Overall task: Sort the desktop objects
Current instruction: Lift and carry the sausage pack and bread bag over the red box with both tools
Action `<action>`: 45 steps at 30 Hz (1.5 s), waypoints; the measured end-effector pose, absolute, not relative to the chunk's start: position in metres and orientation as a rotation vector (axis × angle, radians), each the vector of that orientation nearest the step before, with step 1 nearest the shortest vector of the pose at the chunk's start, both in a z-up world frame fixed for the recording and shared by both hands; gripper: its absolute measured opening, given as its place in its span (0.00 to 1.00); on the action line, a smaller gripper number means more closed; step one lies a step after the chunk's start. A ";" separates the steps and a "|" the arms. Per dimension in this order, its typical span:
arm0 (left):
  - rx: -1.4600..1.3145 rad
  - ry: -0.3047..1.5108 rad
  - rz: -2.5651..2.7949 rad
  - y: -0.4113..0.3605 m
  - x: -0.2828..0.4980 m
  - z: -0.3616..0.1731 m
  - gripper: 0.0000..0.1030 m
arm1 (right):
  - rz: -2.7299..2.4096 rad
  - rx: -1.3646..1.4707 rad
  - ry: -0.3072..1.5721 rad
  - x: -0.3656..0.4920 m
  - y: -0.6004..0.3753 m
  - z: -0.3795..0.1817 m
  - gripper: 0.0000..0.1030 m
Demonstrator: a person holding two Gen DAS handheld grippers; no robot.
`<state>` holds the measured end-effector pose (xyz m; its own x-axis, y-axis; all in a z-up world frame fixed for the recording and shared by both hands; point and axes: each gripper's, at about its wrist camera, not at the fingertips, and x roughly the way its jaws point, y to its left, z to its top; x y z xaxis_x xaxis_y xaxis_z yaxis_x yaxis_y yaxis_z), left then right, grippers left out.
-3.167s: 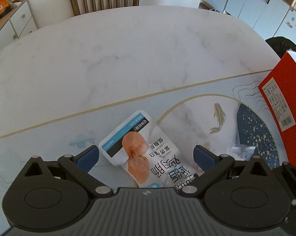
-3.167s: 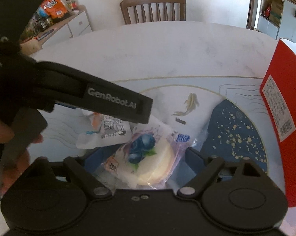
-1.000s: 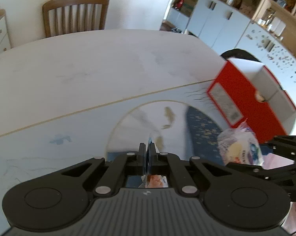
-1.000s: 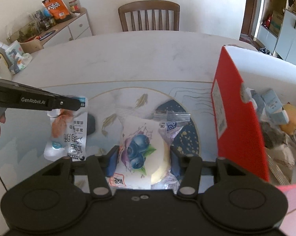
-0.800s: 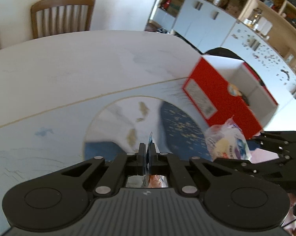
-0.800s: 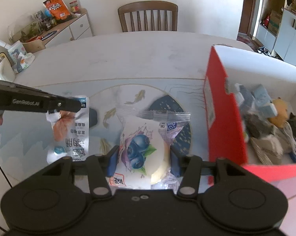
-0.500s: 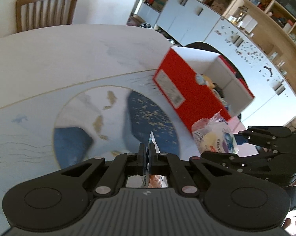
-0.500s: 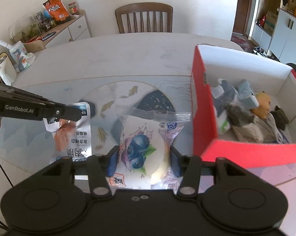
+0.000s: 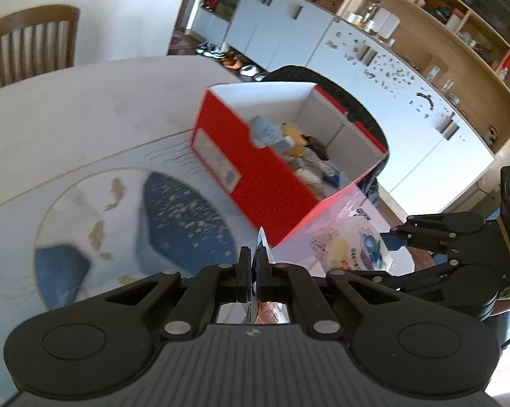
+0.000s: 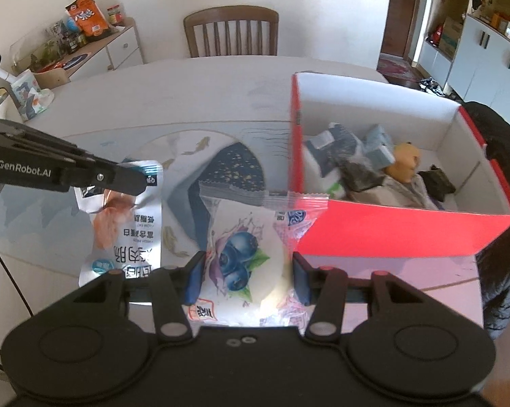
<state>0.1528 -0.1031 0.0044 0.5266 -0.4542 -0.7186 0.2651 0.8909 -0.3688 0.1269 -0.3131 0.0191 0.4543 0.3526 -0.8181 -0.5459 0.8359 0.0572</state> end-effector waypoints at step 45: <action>-0.229 0.796 -0.393 -0.250 0.318 0.047 0.01 | 0.486 -0.306 0.819 0.286 -0.443 0.047 0.48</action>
<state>0.3184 -0.2495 0.0473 0.6327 -0.4255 -0.6470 0.2555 0.9034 -0.3443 0.2861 -0.4433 0.0474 0.5829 0.2942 -0.7574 -0.5243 0.8483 -0.0740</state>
